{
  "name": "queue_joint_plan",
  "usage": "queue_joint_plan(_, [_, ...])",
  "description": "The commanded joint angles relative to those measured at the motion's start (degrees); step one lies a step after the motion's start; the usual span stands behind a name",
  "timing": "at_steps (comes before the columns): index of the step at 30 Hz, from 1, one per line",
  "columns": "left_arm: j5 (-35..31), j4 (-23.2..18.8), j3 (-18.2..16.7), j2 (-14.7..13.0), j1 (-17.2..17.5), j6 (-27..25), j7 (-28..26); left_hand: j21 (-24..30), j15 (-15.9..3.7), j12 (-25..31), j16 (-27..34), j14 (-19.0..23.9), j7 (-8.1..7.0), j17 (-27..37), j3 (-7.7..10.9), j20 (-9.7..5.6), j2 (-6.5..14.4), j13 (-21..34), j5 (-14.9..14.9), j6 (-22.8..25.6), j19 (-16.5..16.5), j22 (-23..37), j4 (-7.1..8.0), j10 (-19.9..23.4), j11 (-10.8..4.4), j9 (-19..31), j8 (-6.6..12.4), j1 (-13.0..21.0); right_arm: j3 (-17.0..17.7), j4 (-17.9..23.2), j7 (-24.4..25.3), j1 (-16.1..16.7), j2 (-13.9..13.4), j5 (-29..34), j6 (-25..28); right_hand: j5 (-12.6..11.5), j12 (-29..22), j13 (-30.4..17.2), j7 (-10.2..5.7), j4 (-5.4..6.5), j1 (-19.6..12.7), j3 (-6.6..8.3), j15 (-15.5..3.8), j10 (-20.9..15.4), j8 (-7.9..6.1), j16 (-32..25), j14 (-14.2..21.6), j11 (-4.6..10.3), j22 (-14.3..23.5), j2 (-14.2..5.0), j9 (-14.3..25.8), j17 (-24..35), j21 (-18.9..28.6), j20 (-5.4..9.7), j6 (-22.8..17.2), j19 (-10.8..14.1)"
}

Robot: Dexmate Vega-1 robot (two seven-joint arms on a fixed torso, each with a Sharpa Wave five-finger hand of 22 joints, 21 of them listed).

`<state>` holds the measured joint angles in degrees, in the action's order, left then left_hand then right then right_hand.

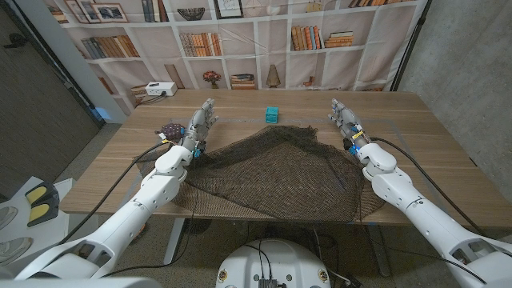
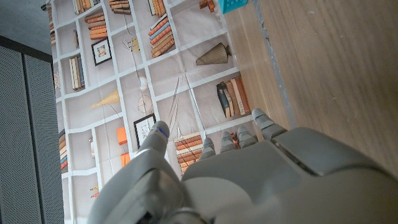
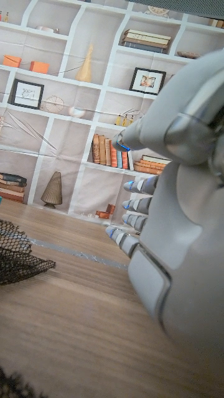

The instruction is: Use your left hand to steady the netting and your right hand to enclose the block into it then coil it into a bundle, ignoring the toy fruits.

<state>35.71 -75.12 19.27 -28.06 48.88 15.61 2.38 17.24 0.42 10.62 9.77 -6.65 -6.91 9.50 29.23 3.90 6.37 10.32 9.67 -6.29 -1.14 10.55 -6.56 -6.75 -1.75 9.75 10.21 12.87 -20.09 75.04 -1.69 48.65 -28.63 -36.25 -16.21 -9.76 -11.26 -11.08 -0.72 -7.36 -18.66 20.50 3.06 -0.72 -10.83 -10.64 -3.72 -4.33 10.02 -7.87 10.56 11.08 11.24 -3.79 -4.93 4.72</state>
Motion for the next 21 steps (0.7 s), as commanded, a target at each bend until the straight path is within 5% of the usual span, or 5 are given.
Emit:
queue_joint_plan(1, [-4.3,-0.5,-5.5,3.8,1.5,-2.3,2.8,0.2,0.01,0.4,0.4,-0.3,-0.58,0.3,0.37,0.42,0.0,0.1,0.2,-0.1,-0.1,0.1,0.08,-0.6,0.01,0.2,0.27,0.5,2.7,0.8,-1.1,0.9,2.1,2.9,1.6,-0.3,-0.3,-0.1,0.01,0.0,-0.4,0.47,-0.07,0.0,-0.29,-0.4,-0.5,-0.35,0.2,0.04,0.1,0.1,0.4,-0.03,-0.3,0.4])
queue_joint_plan(21, [-7.4,-0.9,-10.2,7.1,3.2,-3.8,5.5,0.1,0.56,0.5,0.5,0.1,-0.68,0.2,0.19,1.44,0.0,0.1,0.1,0.4,0.5,0.2,0.06,-0.5,0.56,0.2,0.36,0.4,0.4,5.7,0.5,-3.1,-0.4,14.1,8.7,-0.4,-0.4,-0.1,-0.44,-0.15,-0.8,0.64,0.18,-0.4,-0.32,-0.6,-0.3,-0.67,0.2,-0.13,0.1,0.0,0.4,-0.13,-0.6,0.6])
